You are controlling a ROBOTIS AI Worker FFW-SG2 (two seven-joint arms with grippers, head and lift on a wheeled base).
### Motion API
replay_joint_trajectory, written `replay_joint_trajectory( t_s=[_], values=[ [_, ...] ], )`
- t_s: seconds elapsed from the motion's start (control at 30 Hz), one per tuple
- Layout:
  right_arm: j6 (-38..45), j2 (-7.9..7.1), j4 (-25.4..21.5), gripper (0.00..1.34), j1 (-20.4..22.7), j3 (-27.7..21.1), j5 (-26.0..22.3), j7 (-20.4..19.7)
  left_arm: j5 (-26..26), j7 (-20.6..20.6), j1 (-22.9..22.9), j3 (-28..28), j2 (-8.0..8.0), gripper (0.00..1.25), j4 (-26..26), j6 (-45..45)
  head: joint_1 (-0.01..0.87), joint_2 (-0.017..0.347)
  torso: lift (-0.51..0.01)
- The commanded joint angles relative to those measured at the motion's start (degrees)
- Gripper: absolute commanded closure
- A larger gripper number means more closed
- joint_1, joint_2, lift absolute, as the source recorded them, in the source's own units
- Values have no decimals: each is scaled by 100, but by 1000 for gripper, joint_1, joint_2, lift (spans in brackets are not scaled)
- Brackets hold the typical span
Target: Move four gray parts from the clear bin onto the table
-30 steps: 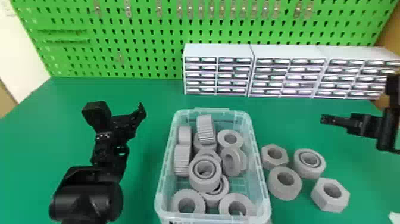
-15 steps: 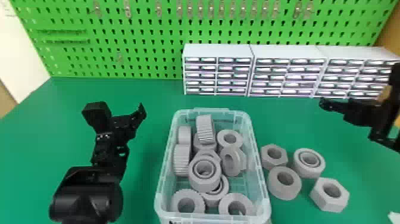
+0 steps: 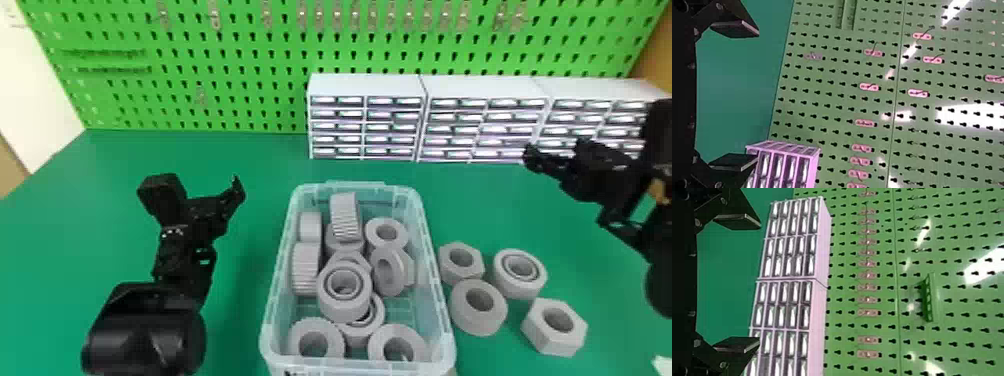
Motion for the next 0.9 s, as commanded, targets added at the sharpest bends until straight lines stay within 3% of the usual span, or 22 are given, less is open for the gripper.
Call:
replay_joint_trajectory(
  t_s=[0.0,0.17,0.57,0.87],
  values=[
    [-666,183,-10,262,227,-15,-45,-188,-7,-33,8,12,2,162,0,-4,693,72,-52],
    [-1000,386,-10,280,438,-156,17,-355,-33,-60,17,21,-7,162,-9,-4,693,72,-52],
    [-1316,421,-89,392,745,-332,158,-355,-60,-77,52,39,-7,162,-114,-65,693,72,-52],
    [-1360,421,-239,394,912,-349,448,-355,-420,-95,87,-14,-7,162,-342,-74,693,72,-52]
  ],
)
